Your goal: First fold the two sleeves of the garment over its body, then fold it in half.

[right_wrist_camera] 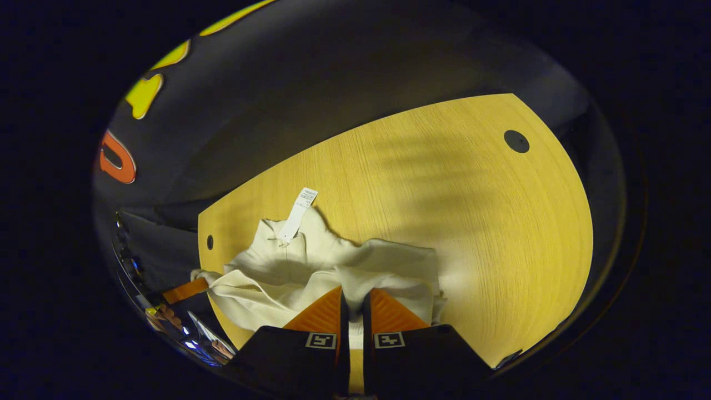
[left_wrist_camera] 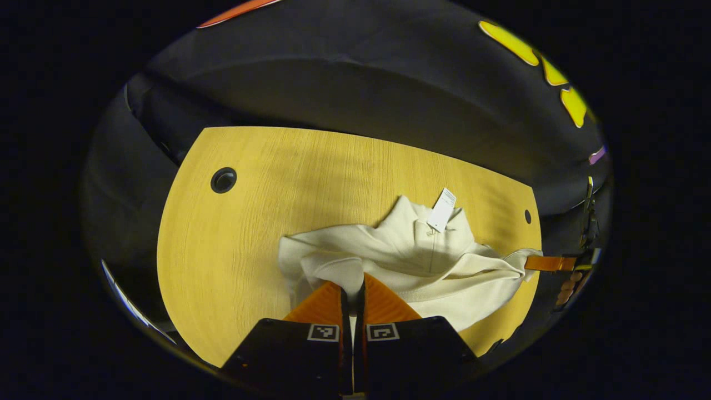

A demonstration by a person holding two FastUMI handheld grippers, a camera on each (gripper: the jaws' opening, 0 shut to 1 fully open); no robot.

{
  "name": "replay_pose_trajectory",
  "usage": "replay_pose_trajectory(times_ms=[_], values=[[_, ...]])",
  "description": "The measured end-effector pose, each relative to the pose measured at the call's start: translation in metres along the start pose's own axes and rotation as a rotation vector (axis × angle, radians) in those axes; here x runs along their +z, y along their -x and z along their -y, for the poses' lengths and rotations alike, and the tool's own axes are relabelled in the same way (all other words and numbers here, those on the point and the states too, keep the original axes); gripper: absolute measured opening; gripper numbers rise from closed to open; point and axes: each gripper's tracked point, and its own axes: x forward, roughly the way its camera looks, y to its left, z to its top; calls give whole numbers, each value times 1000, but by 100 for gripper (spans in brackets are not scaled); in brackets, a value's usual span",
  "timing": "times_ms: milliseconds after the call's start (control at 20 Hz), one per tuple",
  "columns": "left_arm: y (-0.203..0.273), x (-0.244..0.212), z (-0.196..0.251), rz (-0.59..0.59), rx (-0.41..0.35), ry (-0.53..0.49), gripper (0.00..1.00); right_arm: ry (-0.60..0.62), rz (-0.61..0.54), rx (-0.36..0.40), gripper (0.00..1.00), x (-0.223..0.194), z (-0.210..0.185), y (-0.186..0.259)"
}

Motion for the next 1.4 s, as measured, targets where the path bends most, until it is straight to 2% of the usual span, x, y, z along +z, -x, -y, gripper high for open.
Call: replay_pose_trajectory(times_ms=[150, 350, 400, 450, 500, 550, 600, 650, 700, 750, 800, 900, 950, 1000, 1050, 1100, 1150, 1200, 1250, 1300, 1350, 1400], values=[[-37, 13, -5, 2, 6, 2, 4, -38, 12, 6, 10, 13, 4, -26], [-56, 7, -4, -33, 34, 1, 4, -38, 40, 1, 10, 16, 11, -30], [-59, 1, -4, -54, 46, 5, 4, -31, 50, -2, 11, 18, 10, -31], [-62, 2, -3, -54, 51, 13, 4, -29, 58, -5, 18, 19, 9, -34], [-60, 4, -3, -44, 47, 15, 5, -27, 71, -12, 19, 21, 7, -29], [-58, 5, -3, -36, 50, 13, 6, -27, 81, -4, 28, 22, 3, -28], [-57, 5, -2, -37, 50, 5, 8, -29, 88, 5, 28, 23, 0, -22], [-54, 5, 0, -35, 43, 1, 11, -27, 95, 11, 23, 23, -2, -20], [-52, 5, 1, -28, 36, 1, 19, -22, 100, 11, 34, 24, -2, -16], [-52, 7, -1, -19, 44, 2, 21, -15, 111, 19, 29, 26, -5, -10], [-50, 9, -3, -8, 51, 1, 46, -11, 118, 23, 37, 26, -7, -9], [-43, 10, -3, 1, 60, 5, 83, 8, 135, 35, 48, 24, -14, -4], [-38, 11, 0, 19, 51, 6, 85, 19, 153, 35, 51, 24, -16, 2], [-33, 16, 0, 49, 51, 17, 88, 34, 176, 49, 58, 25, -23, 9], [-27, 18, -2, 68, 61, 26, 91, 46, 200, 55, 78, 26, -27, 18], [-18, 18, -2, 79, 65, 26, 100, 51, 220, 62, 86, 26, -31, 28], [-9, 16, -2, 93, 65, 25, 100, 55, 236, 65, 95, 24, -34, 38], [3, 15, -2, 109, 67, 25, 100, 65, 253, 72, 95, 23, -39, 50], [15, 14, -3, 132, 70, 25, 100, 81, 275, 70, 91, 21, -43, 61], [30, 13, -5, 163, 84, 15, 100, 102, 299, 61, 96, 18, -45, 73], [48, 10, -9, 195, 102, -1, 100, 125, 322, 56, 92, 13, -48, 86], [73, 10, -10, 247, 121, -15, 100, 151, 344, 45, 92, 7, -50, 99]])
